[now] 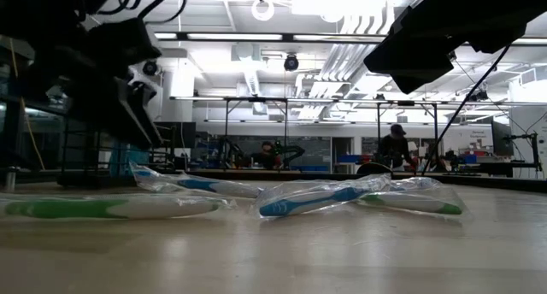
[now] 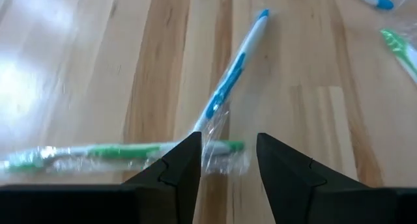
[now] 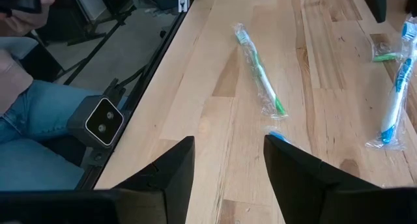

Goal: Pick & Place toothbrushing station
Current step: Put the left blue toothbrush into the black wire organizer

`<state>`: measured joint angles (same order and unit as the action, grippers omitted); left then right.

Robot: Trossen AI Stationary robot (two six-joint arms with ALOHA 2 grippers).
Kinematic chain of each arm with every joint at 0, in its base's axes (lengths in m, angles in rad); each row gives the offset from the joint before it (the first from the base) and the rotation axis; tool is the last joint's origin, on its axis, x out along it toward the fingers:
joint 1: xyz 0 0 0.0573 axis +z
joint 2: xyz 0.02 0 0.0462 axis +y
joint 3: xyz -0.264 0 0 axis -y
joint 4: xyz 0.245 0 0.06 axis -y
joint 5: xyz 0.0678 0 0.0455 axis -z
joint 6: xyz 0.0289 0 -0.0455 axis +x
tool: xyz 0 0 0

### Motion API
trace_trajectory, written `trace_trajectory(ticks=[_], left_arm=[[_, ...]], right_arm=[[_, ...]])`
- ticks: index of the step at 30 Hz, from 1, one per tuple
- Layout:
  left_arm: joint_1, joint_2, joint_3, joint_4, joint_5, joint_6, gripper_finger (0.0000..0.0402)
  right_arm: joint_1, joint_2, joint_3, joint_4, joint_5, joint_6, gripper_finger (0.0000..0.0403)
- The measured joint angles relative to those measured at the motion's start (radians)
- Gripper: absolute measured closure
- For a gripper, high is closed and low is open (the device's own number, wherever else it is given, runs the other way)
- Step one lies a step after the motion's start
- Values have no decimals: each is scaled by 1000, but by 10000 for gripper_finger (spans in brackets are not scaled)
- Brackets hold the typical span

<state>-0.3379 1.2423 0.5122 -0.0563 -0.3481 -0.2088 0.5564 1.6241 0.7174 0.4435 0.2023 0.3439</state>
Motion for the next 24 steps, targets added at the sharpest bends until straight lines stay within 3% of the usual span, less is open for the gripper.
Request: trace_trajectory(ticks=[9, 24], left_arm=[[-4, 84, 126, -102, -23, 101, 257], [16, 186, 197, -129, -24, 209, 257]], right_arm=[[0, 0, 0, 0, 0, 0, 228], [0, 0, 2, 1, 0, 0, 228]])
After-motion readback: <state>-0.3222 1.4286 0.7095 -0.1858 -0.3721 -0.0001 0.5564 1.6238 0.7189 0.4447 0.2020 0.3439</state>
